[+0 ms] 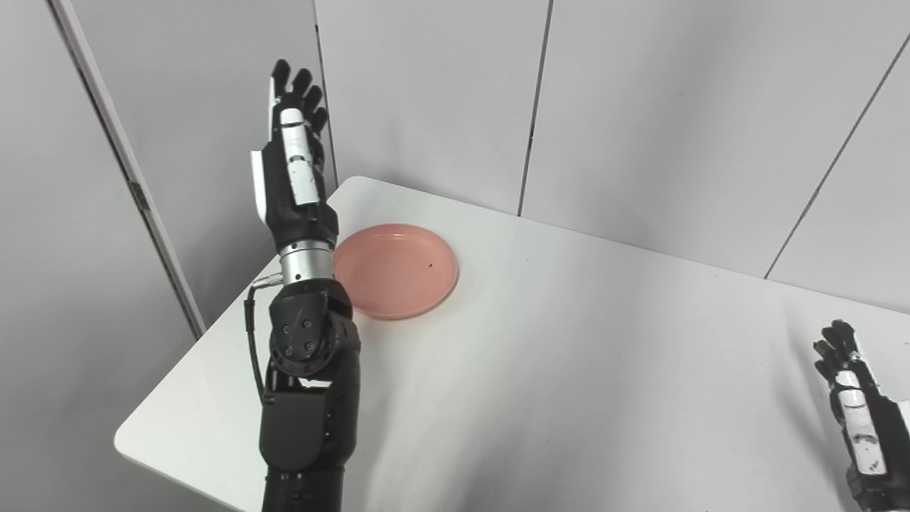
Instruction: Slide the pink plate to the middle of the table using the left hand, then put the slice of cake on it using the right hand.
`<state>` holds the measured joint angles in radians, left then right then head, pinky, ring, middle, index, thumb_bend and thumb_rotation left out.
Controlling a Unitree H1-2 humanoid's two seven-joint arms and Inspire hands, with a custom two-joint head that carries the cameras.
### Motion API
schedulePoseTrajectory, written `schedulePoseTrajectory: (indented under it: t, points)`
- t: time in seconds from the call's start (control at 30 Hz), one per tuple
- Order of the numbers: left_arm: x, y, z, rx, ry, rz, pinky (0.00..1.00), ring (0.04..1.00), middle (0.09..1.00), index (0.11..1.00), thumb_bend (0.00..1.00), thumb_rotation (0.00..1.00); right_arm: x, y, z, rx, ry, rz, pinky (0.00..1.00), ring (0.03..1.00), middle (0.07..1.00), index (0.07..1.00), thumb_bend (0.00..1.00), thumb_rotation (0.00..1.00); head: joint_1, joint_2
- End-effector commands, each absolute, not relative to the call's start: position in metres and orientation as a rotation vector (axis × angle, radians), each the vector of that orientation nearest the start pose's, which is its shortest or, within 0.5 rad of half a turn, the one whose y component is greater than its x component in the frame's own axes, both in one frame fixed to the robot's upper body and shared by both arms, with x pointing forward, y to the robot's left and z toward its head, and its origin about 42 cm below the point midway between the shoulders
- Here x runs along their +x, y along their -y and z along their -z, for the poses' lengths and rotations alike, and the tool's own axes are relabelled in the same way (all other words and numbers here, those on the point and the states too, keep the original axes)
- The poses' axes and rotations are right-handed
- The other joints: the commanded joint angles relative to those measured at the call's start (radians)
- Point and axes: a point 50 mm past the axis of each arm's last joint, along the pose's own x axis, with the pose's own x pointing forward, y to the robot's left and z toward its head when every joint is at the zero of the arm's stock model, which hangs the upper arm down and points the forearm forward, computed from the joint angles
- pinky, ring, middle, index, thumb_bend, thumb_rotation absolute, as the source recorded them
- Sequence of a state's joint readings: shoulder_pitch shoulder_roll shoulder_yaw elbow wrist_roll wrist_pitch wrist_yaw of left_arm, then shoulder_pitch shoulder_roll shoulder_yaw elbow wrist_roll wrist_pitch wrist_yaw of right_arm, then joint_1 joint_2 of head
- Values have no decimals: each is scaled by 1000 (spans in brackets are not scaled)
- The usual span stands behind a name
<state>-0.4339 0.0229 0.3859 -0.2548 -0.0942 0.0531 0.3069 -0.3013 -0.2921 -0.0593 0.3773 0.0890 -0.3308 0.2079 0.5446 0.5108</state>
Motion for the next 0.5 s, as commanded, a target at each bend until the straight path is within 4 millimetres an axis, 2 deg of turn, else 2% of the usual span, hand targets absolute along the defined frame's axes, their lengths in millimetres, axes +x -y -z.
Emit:
schedulePoseTrajectory:
  t: [0.0, 0.13, 0.3, 0.47]
  points:
    - [357, -306, -308, -222, 691, -542, 942, 934, 941, 936, 444, 1000, 347, 321, -85, -198, 106, -129, 978, 963, 973, 982, 356, 1000, -1, 0]
    - [360, -318, -300, -255, 675, -561, 944, 908, 930, 934, 445, 1000, 347, 321, -85, -198, 106, -130, 980, 964, 975, 984, 355, 1000, -2, 3]
    - [366, -334, -286, -322, 647, -567, 981, 956, 954, 953, 449, 1000, 347, 320, -86, -193, 102, -134, 990, 971, 983, 991, 345, 1000, -2, 4]
    - [370, -339, -278, -351, 627, -586, 978, 957, 949, 932, 432, 1000, 347, 320, -86, -193, 110, -137, 987, 969, 982, 990, 338, 1000, -1, 6]
